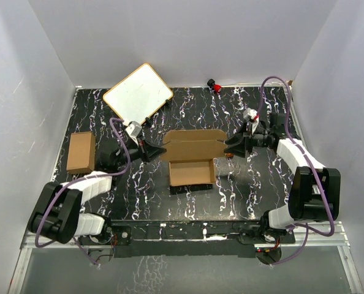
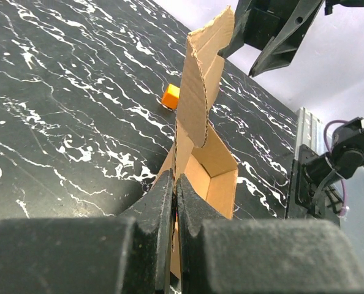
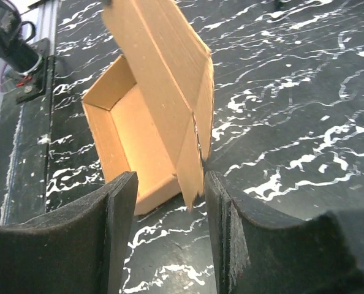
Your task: Fold the paper box
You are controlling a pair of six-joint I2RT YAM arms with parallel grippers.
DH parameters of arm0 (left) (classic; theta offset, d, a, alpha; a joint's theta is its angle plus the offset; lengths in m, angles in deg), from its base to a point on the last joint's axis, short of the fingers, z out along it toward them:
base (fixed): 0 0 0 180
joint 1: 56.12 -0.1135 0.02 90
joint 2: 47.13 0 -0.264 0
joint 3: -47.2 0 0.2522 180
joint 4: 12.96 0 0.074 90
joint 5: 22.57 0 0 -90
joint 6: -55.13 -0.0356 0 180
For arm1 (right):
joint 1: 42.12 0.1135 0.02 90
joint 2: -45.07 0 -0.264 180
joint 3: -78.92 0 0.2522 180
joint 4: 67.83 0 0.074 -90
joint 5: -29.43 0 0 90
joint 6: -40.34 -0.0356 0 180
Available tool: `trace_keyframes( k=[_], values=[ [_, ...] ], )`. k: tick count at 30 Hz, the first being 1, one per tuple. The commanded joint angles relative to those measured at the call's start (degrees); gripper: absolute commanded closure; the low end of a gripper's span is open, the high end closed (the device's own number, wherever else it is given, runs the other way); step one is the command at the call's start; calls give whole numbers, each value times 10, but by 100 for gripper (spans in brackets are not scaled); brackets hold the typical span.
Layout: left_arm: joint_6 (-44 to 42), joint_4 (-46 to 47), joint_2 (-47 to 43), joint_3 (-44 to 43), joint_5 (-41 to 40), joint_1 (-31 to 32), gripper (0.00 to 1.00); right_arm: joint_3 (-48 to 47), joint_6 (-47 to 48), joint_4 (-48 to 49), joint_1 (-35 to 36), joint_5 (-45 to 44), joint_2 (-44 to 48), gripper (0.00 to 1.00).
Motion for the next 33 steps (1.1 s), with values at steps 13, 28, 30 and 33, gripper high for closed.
trace_keyframes(
  k=[13, 28, 30, 33],
  values=[
    [18, 10, -151, 102, -112, -2, 100, -33, -75, 32, -38, -290, 11, 35],
    [17, 52, -90, 124, -122, -2, 100, -53, -62, 17, 87, -506, -68, 33],
    [16, 54, -79, 124, -124, -2, 100, -55, -61, 14, 95, -519, -77, 33],
    [13, 50, -75, 125, -127, -2, 96, -57, -58, 8, 105, -535, -88, 35]
  ],
)
